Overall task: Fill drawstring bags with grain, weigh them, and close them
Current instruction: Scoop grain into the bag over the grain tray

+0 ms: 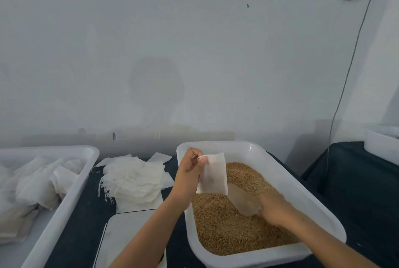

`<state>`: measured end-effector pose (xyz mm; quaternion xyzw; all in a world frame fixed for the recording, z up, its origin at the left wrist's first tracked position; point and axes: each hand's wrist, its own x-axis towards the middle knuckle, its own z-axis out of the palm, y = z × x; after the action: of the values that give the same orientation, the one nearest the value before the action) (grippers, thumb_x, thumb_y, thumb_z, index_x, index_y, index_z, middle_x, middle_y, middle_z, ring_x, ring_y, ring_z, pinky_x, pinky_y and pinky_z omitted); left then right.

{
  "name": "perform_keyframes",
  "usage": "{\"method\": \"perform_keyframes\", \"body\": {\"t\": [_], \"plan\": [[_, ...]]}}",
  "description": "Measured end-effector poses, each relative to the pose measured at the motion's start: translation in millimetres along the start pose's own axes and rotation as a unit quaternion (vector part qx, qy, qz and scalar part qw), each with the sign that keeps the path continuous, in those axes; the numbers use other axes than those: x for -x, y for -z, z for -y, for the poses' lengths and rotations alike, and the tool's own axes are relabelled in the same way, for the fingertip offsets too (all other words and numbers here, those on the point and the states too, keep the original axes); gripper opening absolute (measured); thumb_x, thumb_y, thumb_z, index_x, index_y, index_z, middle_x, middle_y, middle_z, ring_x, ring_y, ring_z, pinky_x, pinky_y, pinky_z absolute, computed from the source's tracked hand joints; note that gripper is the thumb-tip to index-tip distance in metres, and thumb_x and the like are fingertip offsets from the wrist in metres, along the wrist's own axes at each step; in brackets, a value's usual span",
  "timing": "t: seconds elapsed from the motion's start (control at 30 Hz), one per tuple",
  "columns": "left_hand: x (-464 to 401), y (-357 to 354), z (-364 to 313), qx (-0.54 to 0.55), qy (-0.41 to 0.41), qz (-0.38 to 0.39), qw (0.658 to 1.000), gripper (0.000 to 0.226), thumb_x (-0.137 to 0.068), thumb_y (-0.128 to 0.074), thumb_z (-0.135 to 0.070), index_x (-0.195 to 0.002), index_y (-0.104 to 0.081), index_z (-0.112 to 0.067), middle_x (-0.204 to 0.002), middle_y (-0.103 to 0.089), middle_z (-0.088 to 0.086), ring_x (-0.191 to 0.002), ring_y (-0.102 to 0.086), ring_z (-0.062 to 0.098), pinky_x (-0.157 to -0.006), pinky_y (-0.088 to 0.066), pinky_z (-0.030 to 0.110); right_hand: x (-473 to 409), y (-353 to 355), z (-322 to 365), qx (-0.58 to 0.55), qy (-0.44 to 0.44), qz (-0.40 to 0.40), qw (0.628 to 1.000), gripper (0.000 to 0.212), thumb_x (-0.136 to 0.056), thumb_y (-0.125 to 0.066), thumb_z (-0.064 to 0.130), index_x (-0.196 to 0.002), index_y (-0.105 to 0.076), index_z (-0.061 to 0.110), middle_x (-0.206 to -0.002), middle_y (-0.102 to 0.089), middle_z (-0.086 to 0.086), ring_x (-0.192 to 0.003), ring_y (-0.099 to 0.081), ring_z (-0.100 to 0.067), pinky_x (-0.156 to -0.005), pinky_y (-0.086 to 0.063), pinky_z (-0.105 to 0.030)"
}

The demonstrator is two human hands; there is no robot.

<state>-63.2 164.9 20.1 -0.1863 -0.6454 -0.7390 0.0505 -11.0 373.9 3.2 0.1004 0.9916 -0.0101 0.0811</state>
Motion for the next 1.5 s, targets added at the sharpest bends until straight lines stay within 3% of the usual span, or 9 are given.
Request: {"method": "perform_keyframes", "body": {"t": [0.1,0.2,0.4,0.6,0.7,0.8,1.03,1.23,1.5], "plan": [[2,3,-13,-0.016,-0.036,0.015,0.999,0.019,-0.098,-0.046,-0.016,-0.079,-0.045,-0.018,-0.058,-0.039,-0.012,-0.058,-0.032,0.009,-0.056,-0.026,0.025,2,13,7,-0.13,0.056,-0.093,0.986,0.025,-0.097,-0.046,0.034,-0.118,-0.052,0.022,-0.12,-0.049,0.009,-0.113,-0.049,-0.013,-0.092,-0.04,-0.028],[5,1,-26,-0.02,-0.055,0.033,0.998,0.019,-0.097,-0.048,-0.015,-0.079,-0.047,-0.019,-0.059,-0.049,-0.013,-0.059,-0.039,0.007,-0.056,-0.03,0.023,20,40,32,-0.498,0.171,-0.038,0.849,0.045,-0.079,-0.054,0.058,-0.116,-0.057,0.033,-0.113,-0.062,0.023,-0.109,-0.057,0.0,-0.095,-0.048,-0.028],[12,-8,-30,0.114,-0.012,0.031,0.993,0.016,-0.096,-0.05,-0.016,-0.08,-0.048,-0.016,-0.063,-0.053,-0.005,-0.059,-0.045,0.01,-0.055,-0.037,0.025,30,32,62,-0.663,0.189,0.038,0.724,0.049,-0.07,-0.076,0.024,-0.114,-0.058,0.015,-0.104,-0.071,-0.004,-0.093,-0.07,-0.021,-0.07,-0.057,-0.031],[14,-1,-8,-0.123,-0.032,0.07,0.989,0.005,-0.092,-0.058,-0.021,-0.089,-0.054,-0.02,-0.081,-0.063,-0.002,-0.079,-0.059,0.018,-0.075,-0.051,0.033,28,38,35,-0.397,0.162,-0.065,0.901,0.021,-0.083,-0.069,0.025,-0.101,-0.061,0.019,-0.092,-0.067,0.004,-0.078,-0.067,-0.01,-0.067,-0.055,-0.025],[15,-3,2,-0.209,-0.014,0.145,0.967,0.007,-0.089,-0.063,-0.024,-0.083,-0.06,-0.024,-0.081,-0.065,-0.009,-0.077,-0.062,0.007,-0.071,-0.052,0.022,26,49,11,-0.283,0.175,-0.064,0.941,0.016,-0.084,-0.069,0.026,-0.094,-0.062,0.015,-0.091,-0.065,0.001,-0.084,-0.063,-0.015,-0.074,-0.051,-0.029],[14,-14,7,-0.233,0.014,0.159,0.959,0.011,-0.089,-0.063,-0.021,-0.079,-0.06,-0.017,-0.071,-0.059,-0.013,-0.058,-0.053,-0.006,-0.058,-0.043,0.012,27,58,0,-0.254,0.183,-0.042,0.949,0.017,-0.084,-0.069,0.024,-0.098,-0.062,0.017,-0.094,-0.066,0.001,-0.085,-0.064,-0.016,-0.077,-0.052,-0.031],[17,-22,10,-0.245,0.034,0.201,0.948,0.006,-0.091,-0.06,-0.022,-0.095,-0.063,-0.021,-0.08,-0.062,-0.015,-0.07,-0.056,-0.003,-0.067,-0.045,0.015,26,70,-5,-0.194,0.183,-0.018,0.964,0.017,-0.085,-0.067,0.022,-0.092,-0.06,0.008,-0.076,-0.054,0.003,-0.059,-0.045,-0.007,-0.058,-0.035,-0.023],[16,-21,10,-0.241,0.074,0.224,0.941,0.014,-0.09,-0.061,-0.023,-0.097,-0.064,-0.011,-0.083,-0.066,0.004,-0.075,-0.06,0.018,-0.081,-0.052,0.04,27,73,-4,-0.19,0.189,0.0,0.963,0.021,-0.086,-0.066,0.022,-0.096,-0.062,0.004,-0.082,-0.059,0.0,-0.068,-0.052,-0.011,-0.065,-0.041,-0.027],[12,-22,13,-0.235,0.063,0.22,0.945,0.015,-0.091,-0.06,-0.024,-0.102,-0.065,-0.015,-0.097,-0.067,0.003,-0.086,-0.063,0.016,-0.079,-0.053,0.032,27,65,-7,-0.219,0.185,-0.01,0.958,0.016,-0.086,-0.066,0.019,-0.095,-0.063,0.005,-0.092,-0.065,-0.008,-0.08,-0.061,-0.02,-0.074,-0.05,-0.033]]}}
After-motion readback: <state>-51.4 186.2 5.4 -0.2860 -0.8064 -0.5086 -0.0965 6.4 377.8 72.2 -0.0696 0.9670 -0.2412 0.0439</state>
